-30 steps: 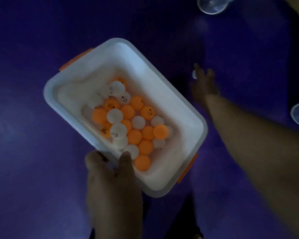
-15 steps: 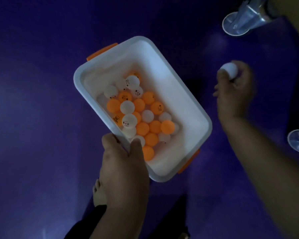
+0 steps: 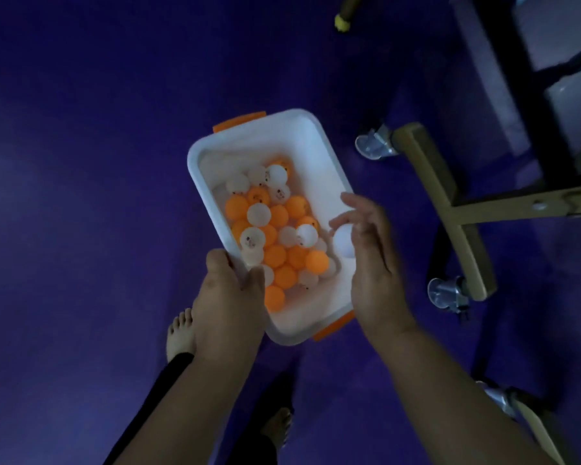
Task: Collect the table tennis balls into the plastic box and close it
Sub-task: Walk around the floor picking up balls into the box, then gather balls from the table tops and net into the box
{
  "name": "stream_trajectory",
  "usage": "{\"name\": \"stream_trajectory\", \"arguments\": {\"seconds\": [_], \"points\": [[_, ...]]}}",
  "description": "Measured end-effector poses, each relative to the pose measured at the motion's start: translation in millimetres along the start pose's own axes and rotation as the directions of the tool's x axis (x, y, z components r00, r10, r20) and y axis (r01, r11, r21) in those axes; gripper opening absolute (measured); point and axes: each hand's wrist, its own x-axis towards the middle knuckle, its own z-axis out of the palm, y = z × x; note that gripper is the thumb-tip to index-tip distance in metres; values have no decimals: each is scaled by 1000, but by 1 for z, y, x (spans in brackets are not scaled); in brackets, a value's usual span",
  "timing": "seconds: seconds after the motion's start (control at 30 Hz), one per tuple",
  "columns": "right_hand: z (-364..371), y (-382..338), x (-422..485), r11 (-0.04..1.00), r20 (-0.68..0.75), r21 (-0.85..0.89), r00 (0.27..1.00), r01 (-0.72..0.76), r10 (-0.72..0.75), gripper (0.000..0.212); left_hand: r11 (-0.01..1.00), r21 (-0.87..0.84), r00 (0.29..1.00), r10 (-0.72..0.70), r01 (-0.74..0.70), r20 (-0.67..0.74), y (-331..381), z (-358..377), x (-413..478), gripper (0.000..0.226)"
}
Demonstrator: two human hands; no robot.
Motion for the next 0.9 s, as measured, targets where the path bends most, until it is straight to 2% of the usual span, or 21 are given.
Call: {"name": "stream_trajectory", "arguments": {"seconds": [0.13, 0.27, 0.37, 0.47, 0.5, 0.6, 0.77, 0.9], "points": [[-19, -78, -26, 999, 54, 34, 998, -41, 39, 39, 999, 24, 1000, 22, -23, 12, 48, -62, -47, 18], [-40, -157, -55, 998, -26, 68, 1000, -1, 3, 34, 997, -13, 997, 71, -71, 25, 98, -123, -88, 15], [-55, -205, -74, 1000, -77, 26, 997, 13, -11, 43, 993, 15, 992, 121, -121, 23, 131, -163, -114, 14], [-68, -246, -88, 1000, -131, -5, 991, -1, 0, 21, 986, 34, 986, 164, -165, 31, 158, -198, -136, 13], [-72, -257, -91, 999, -145, -40, 989, -1, -5, 22, 983, 38, 983, 180, -182, 40, 167, -209, -142, 13], [-83, -291, -100, 986, -185, -166, 982, -6, -25, 38, 969, 60, 970, 235, -239, 63, 189, -238, -160, 11], [-102, -333, -118, 975, -237, -216, 972, -57, 4, 47, 933, 118, 937, 327, -341, 123, 223, -272, -183, 7], [-129, -352, -136, 965, -323, -229, 945, -129, 49, 45, 865, 156, 870, 440, -477, 224, 255, -278, -200, 5]]}}
